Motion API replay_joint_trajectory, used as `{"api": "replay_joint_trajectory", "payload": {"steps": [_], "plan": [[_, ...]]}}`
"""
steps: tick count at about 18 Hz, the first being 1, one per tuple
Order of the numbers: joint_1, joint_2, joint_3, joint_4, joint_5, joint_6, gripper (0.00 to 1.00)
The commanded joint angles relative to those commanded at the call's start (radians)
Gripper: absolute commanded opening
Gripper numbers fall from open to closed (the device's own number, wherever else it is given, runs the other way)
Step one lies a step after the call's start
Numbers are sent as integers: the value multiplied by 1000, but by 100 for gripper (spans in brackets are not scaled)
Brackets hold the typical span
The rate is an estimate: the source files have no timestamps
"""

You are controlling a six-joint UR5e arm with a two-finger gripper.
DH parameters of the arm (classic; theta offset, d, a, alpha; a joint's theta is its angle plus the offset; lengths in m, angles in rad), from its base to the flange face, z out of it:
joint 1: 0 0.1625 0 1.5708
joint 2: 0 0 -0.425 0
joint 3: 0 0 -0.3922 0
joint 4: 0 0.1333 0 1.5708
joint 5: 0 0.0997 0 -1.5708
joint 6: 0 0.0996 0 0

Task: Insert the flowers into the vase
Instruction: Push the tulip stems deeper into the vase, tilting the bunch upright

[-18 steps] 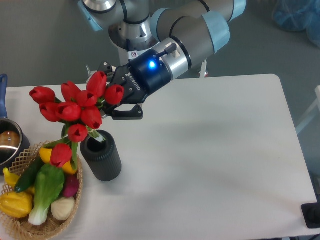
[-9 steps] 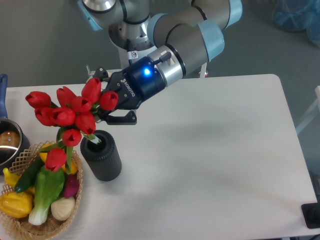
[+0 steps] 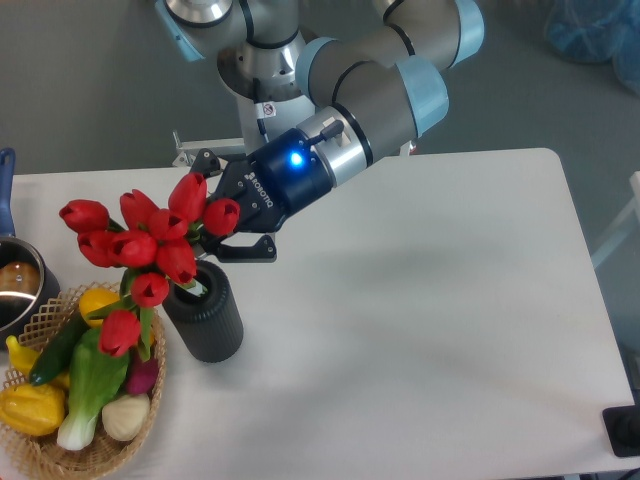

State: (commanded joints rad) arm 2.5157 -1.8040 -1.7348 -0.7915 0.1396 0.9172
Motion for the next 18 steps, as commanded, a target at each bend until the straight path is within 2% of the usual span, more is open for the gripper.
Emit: {"api": "replay_joint_trajectory", "payload": {"steps": [9,13,18], "plan": [[-8,0,-63,-2,12,66,11],[-34,-3,-92,-2,60,109,12],[-37,-17,-111,-2,97,135,19]]}}
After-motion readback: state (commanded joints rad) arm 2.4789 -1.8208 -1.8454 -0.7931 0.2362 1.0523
